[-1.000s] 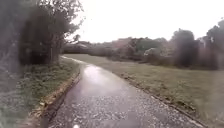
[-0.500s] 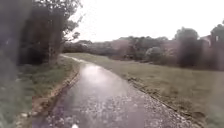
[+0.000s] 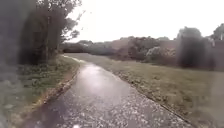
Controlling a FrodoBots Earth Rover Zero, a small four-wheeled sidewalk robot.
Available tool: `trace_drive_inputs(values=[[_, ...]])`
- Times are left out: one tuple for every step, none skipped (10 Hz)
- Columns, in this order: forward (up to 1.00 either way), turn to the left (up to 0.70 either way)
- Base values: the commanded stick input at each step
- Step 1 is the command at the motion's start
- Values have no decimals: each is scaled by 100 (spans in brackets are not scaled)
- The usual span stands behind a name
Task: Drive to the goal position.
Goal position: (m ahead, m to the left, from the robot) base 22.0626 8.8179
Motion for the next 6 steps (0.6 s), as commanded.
trace_drive_inputs(values=[[70,0],[70,0],[70,0],[70,0],[70,0],[70,0]])
